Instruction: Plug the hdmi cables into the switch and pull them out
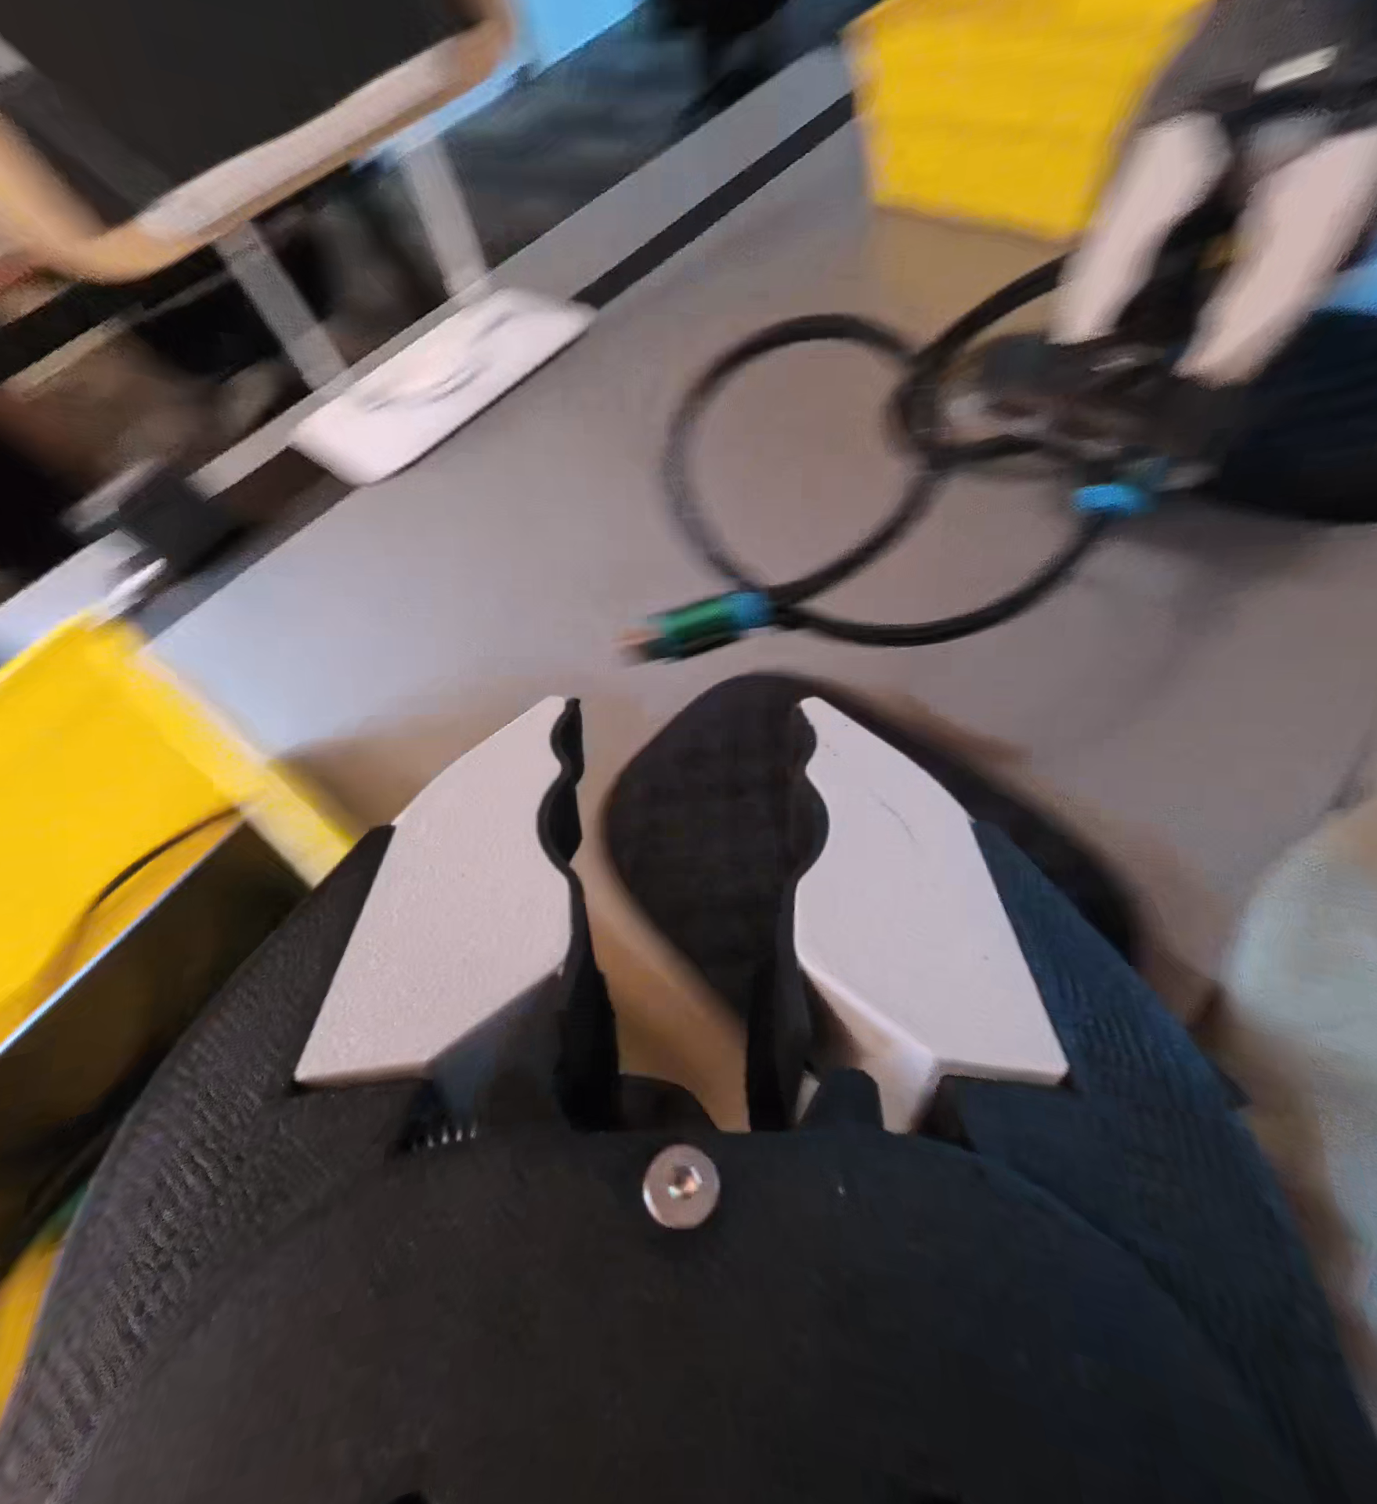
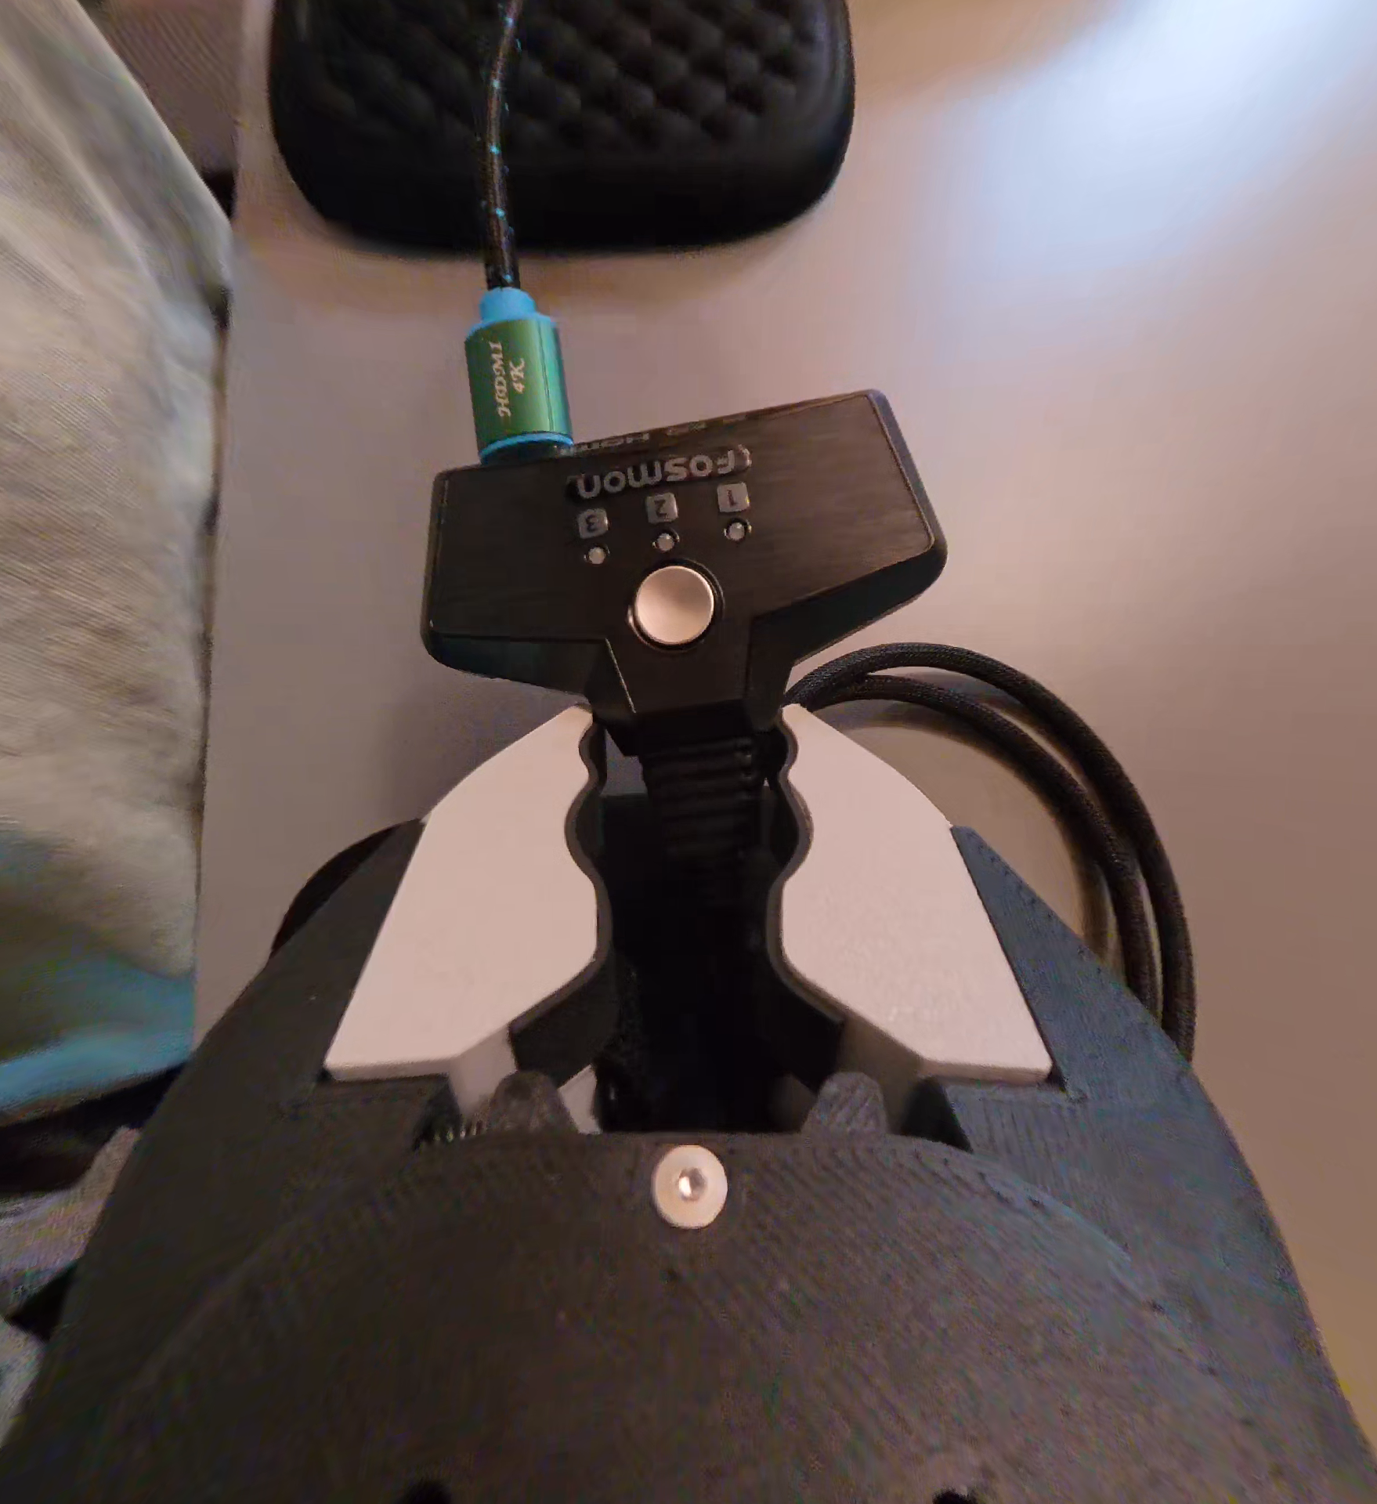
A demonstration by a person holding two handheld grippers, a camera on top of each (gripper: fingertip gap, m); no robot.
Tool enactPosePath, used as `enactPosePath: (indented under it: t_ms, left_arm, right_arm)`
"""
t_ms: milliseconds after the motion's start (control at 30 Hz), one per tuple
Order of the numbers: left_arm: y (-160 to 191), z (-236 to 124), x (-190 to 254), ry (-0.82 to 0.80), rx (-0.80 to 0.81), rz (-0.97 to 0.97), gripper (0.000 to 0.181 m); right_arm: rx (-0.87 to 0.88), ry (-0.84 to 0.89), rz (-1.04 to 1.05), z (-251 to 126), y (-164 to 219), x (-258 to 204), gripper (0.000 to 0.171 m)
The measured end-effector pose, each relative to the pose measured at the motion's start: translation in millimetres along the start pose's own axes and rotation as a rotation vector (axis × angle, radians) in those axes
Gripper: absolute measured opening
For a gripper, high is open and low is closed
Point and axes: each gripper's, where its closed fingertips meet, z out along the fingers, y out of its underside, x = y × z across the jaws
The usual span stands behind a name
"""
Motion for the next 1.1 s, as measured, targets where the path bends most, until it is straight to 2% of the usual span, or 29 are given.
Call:
enactPosePath:
  t_ms: [67,133,233,267,400,500,567,633,733,833,933,1000,1100]
  left_arm:
    - [20,-32,-53,-0.245,-0.117,-0.054,0.049]
    - [37,-54,-90,-0.409,-0.154,-0.150,0.052]
    - [55,-51,-104,-0.379,-0.130,-0.377,0.054]
    - [66,-48,-108,-0.372,-0.165,-0.426,0.054]
    - [118,-35,-114,-0.330,-0.469,-0.406,0.057]
    - [142,-26,-116,-0.289,-0.636,-0.388,0.056]
    - [158,-25,-113,-0.248,-0.762,-0.386,0.048]
    - [157,-24,-109,-0.212,-0.774,-0.409,0.038]
    - [155,-38,-118,-0.332,-0.759,-0.384,0.023]
    - [134,-59,-128,-0.450,-0.601,-0.414,0.012]
    - [94,-81,-145,-0.590,-0.289,-0.451,0.012]
    - [53,-93,-153,-0.627,0.056,-0.486,0.012]
    - [-16,-108,-140,-0.422,0.662,-0.603,0.012]
  right_arm:
    - [-0.066,0.015,-0.021,6,6,1,0.039]
    - [-0.098,0.031,-0.040,10,9,2,0.039]
    - [-0.106,0.042,-0.036,11,8,4,0.040]
    - [-0.092,0.040,-0.033,10,6,4,0.040]
    - [0.027,0.032,-0.003,-2,-9,1,0.045]
    - [0.042,0.078,-0.004,-9,-7,5,0.048]
    - [0.031,0.104,-0.005,-10,-3,7,0.051]
    - [0.036,0.121,-0.007,-10,-3,8,0.052]
    - [0.062,0.147,-0.035,-10,-8,8,0.052]
    - [0.077,0.187,-0.067,-14,-13,13,0.051]
    - [0.105,0.220,-0.094,-16,-20,18,0.049]
    - [0.139,0.236,-0.113,-17,-29,20,0.047]
    - [0.224,0.275,-0.154,-19,-49,22,0.045]
